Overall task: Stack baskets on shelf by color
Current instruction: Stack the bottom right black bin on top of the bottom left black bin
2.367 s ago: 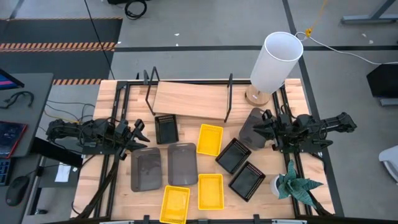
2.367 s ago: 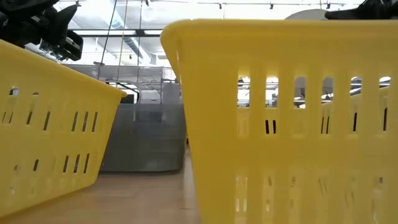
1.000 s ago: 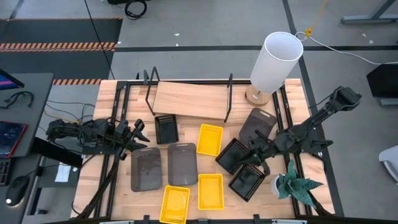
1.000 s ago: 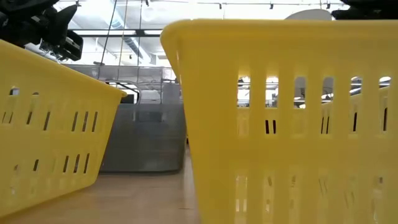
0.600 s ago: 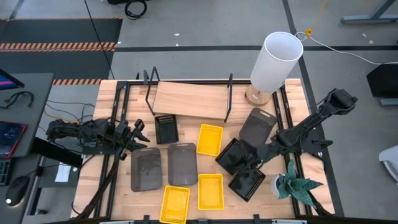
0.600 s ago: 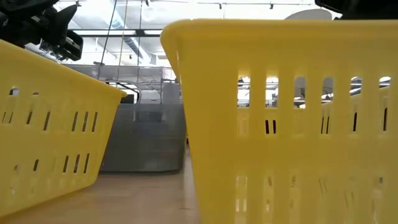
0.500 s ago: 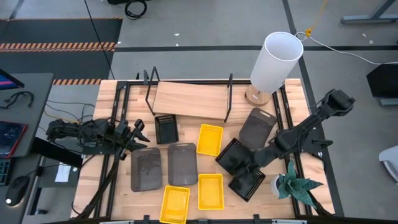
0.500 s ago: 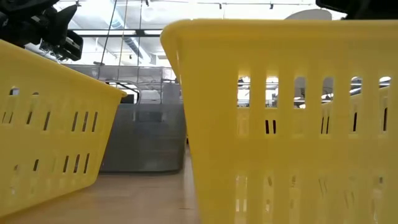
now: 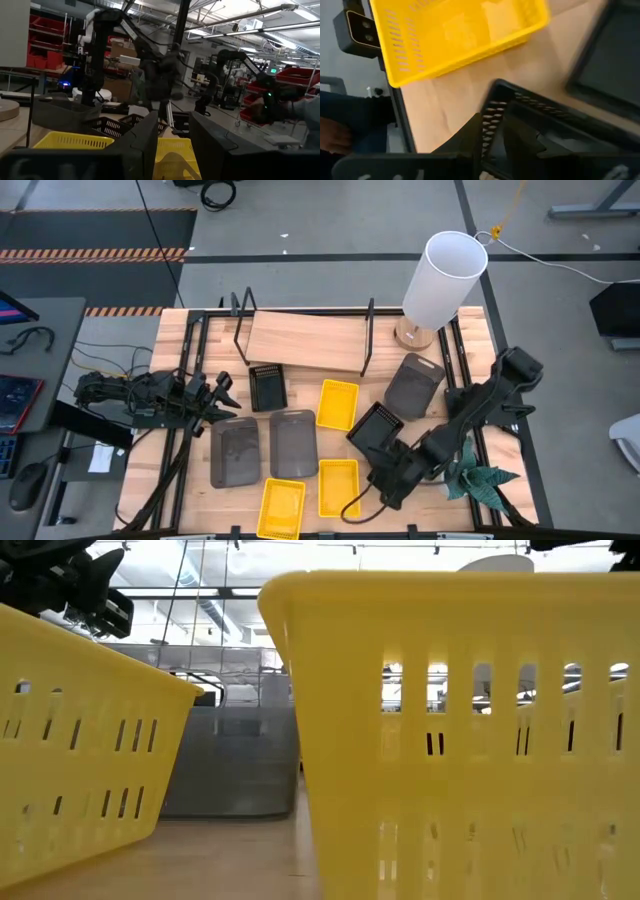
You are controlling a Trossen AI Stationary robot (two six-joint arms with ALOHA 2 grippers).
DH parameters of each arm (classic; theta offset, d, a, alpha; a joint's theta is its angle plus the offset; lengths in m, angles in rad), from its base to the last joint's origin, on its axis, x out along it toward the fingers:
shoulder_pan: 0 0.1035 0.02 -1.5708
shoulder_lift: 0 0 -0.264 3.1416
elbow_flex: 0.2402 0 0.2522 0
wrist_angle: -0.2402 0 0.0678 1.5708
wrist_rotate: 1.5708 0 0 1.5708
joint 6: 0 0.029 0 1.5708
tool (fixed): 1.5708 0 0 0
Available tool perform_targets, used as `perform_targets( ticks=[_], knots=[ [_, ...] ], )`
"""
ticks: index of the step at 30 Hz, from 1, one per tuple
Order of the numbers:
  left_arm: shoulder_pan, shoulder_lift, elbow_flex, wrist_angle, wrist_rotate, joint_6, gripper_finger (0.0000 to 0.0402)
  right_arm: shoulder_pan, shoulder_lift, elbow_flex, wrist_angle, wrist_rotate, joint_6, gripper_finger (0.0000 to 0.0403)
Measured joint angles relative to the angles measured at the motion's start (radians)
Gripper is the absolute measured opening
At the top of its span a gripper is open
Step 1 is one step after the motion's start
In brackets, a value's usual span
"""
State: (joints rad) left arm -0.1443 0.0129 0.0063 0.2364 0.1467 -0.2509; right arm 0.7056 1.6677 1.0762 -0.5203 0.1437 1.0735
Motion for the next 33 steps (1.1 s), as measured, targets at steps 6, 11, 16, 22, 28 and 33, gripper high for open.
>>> perform_targets(
  ticks=[6, 11, 16, 22, 28, 33],
  knots=[
    [0.0, 0.0, 0.0, -0.002, 0.0, 0.0, 0.0117, -0.006, 0.138, 0.207, -0.216, -0.062, 0.064, 0.0124],
    [0.0, 0.0, 0.0, -0.001, 0.0, 0.0, 0.0117, -0.02, 0.232, 0.362, -0.38, -0.073, 0.13, 0.0171],
    [0.0, 0.0, 0.0, -0.001, 0.0, 0.0, 0.0117, -0.03, 0.325, 0.467, -0.489, -0.129, 0.187, 0.0191],
    [0.0, 0.0, 0.0, -0.001, 0.0, 0.0, 0.0117, -0.029, 0.399, 0.528, -0.553, -0.196, 0.221, 0.0185],
    [0.0, 0.0, 0.0, -0.002, 0.0, 0.0, 0.0117, -0.032, 0.41, 0.492, -0.563, -0.224, 0.342, 0.0167],
    [0.0, 0.0, 0.0, -0.001, 0.0, 0.0, 0.0117, -0.031, 0.41, 0.475, -0.553, -0.219, 0.384, 0.0157]
  ],
)
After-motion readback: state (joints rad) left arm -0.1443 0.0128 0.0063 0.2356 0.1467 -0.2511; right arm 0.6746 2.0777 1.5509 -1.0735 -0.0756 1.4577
